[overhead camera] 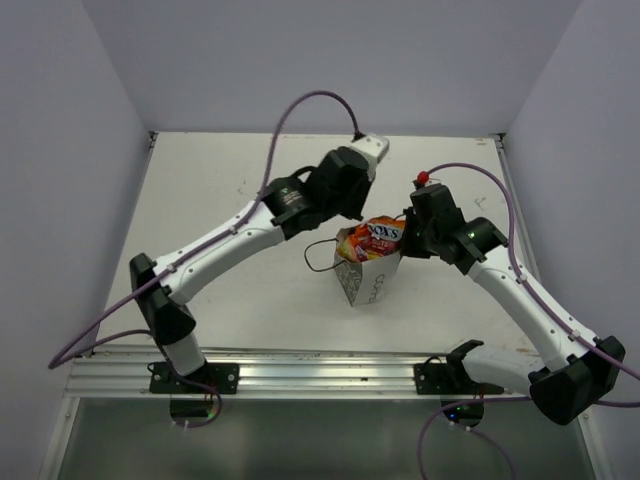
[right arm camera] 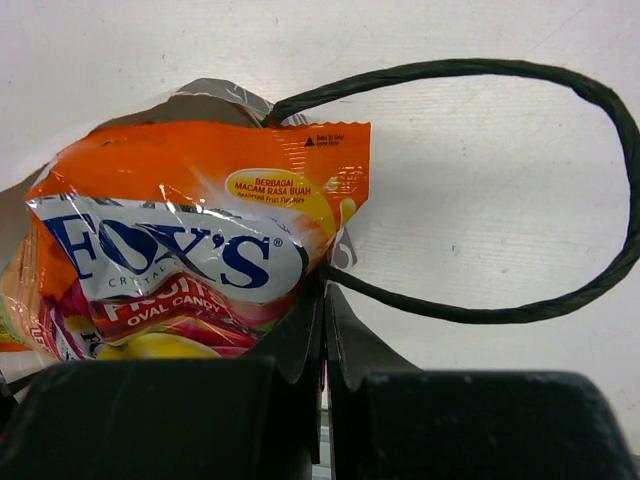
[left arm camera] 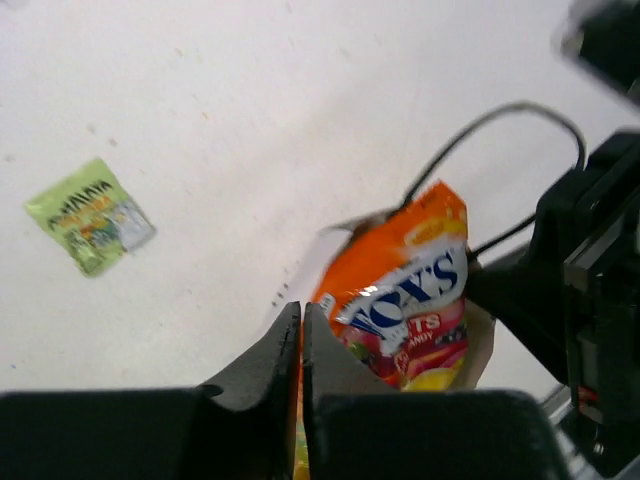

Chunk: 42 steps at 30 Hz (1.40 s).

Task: Place the snacks into the paper bag

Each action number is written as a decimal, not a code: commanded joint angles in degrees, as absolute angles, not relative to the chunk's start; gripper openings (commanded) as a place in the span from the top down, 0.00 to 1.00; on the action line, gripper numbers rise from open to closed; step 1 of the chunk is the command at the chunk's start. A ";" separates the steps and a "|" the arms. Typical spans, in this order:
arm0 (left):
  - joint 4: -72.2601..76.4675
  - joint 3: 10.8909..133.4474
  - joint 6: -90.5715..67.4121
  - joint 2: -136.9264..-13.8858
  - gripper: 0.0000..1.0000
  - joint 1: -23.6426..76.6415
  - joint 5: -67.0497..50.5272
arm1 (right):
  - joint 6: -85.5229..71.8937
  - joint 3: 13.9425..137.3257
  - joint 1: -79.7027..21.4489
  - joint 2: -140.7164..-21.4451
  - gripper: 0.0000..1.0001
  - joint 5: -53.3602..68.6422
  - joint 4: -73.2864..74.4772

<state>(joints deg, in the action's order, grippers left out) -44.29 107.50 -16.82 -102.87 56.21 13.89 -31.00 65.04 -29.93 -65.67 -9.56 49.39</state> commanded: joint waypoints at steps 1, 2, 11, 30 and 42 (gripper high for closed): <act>-30.16 103.74 -19.76 -91.06 0.88 49.33 24.53 | -30.50 66.36 -30.06 -65.83 1.00 -9.76 50.10; -26.75 101.01 -20.38 -90.36 0.86 43.65 23.91 | -30.50 66.53 -30.06 -65.83 1.00 -10.02 50.10; -13.20 83.76 -24.17 -103.25 0.16 21.63 0.90 | -29.71 67.67 -29.88 -66.53 1.00 -10.46 50.27; -4.39 90.35 -25.14 -123.83 0.05 21.18 -9.32 | -29.18 69.70 -29.79 -69.43 1.00 -11.86 51.77; -11.86 90.00 -24.00 -123.21 0.08 21.80 -4.92 | -29.27 69.79 -29.44 -70.31 1.00 -11.08 51.15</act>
<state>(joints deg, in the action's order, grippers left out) -10.79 89.56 -24.88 -124.31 21.41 -5.74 -29.95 68.36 -29.80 -69.49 -10.79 51.24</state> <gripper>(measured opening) 0.928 0.010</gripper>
